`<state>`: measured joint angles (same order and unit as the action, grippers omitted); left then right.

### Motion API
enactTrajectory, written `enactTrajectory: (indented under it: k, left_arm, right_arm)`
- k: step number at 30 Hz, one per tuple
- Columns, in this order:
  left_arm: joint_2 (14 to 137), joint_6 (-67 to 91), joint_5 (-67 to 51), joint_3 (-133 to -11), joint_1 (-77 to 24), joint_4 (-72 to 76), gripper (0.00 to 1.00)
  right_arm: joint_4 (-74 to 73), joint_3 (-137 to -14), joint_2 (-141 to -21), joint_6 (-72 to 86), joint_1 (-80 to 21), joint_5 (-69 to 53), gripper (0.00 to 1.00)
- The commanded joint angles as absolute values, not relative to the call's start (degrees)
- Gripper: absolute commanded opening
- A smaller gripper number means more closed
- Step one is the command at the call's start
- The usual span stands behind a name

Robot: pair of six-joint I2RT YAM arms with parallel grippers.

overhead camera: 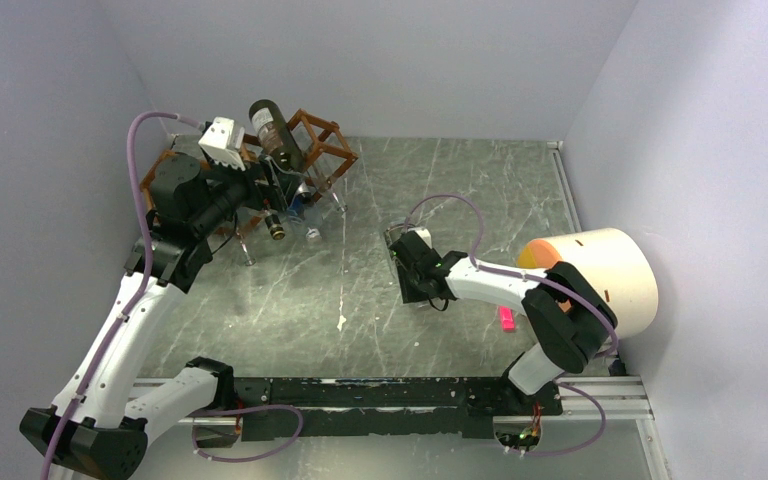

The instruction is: Put the wine bottle on the wine rack

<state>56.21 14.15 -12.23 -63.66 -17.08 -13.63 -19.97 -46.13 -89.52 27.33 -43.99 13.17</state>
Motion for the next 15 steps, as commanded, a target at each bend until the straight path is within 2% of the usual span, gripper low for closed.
enactTrajectory:
  k: [1, 3, 4, 15]
  left_arm:
    - [55.12, 13.71, -11.66, -62.97, -16.79, -12.57, 0.99]
    - [55.02, 13.71, -11.54, -62.85, -16.78, -12.48, 0.99]
    - [54.96, 13.71, -11.55, -62.84, -16.78, -12.48, 0.99]
    - [53.97, 14.45, -9.15, -64.07, -16.79, -13.25, 0.99]
  right_arm:
    - [-16.21, -45.45, -89.29, 27.56, -43.95, 16.48, 0.29]
    - [-15.61, -45.05, -88.59, 27.41, -43.97, 16.89, 0.08]
    - [-15.30, -44.98, -88.23, 27.30, -44.01, 16.95, 0.01]
    - [-13.34, -47.33, -78.41, 25.43, -44.03, 19.22, 0.00]
